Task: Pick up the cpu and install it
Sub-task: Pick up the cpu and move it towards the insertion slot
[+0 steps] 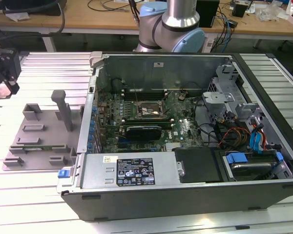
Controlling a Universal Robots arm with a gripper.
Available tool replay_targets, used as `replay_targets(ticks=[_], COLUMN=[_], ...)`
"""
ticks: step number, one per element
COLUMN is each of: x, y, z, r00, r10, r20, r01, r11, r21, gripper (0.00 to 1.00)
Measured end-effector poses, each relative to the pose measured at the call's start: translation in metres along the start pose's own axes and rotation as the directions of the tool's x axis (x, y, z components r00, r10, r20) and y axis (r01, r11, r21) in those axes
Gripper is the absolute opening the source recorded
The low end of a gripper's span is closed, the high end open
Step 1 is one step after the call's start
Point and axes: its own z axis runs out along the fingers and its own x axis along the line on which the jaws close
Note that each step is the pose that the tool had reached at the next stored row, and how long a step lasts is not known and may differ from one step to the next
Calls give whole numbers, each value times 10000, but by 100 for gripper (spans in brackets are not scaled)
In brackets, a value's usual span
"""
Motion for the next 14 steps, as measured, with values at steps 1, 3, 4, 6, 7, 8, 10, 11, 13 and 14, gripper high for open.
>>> replay_targets(ticks=[1, 3, 4, 6, 7, 8, 10, 11, 13, 14], x=[-1, -3, -4, -5, -6, -8, -9, -10, -13, -15], y=[1, 8, 9, 12, 14, 16, 17, 18, 20, 23], z=[-28, -87, -108, -162, -190, -242, -295, -318, -417, -479], r00=[10000, 10000, 10000, 10000, 10000, 10000, 10000, 10000, 10000, 10000], r10=[-1, 0, -1, -1, -1, -1, 0, 0, -1, -1], r20=[-1, 0, 1, 5, 7, 8, 9, 9, 8, 8], r01=[1, 0, 1, 1, 1, 1, 0, 0, 1, 1], r11=[10000, 10000, 10000, 10000, 10000, 10000, 10000, 10000, 10000, 10000], r21=[0, 4, 4, 4, 4, 4, 4, 4, 4, 4], gripper=[55, 55, 55, 55, 55, 55, 55, 55, 55, 55])
